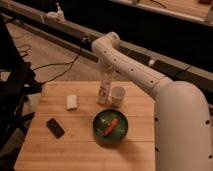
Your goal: Stand the bottle upright
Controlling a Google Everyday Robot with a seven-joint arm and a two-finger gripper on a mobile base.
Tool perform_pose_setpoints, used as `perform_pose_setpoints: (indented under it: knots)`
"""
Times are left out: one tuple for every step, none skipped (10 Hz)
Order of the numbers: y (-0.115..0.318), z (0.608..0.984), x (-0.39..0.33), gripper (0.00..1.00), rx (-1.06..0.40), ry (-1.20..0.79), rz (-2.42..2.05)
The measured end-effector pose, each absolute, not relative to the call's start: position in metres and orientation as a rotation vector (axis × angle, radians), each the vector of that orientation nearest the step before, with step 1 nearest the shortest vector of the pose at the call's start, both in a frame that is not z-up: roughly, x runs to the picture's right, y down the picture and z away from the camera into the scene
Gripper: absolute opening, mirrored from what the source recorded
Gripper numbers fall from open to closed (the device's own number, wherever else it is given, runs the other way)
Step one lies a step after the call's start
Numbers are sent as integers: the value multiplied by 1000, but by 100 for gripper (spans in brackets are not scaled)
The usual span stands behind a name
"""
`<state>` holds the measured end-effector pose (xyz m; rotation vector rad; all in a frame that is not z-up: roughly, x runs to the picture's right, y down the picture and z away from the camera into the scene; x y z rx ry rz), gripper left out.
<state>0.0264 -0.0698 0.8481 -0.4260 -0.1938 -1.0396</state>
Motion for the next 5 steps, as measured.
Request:
perform_pose_setpoints:
  knots:
    - [-66,852,23,0,-431,-179,-1065]
    - [-64,855,19,0,-433,-170,-1079]
    - [-62,856,15,0,-432,-167,-1085]
    - [-60,857,11,0,-429,-171,-1081]
    - [-59,857,6,2,-425,-177,-1072]
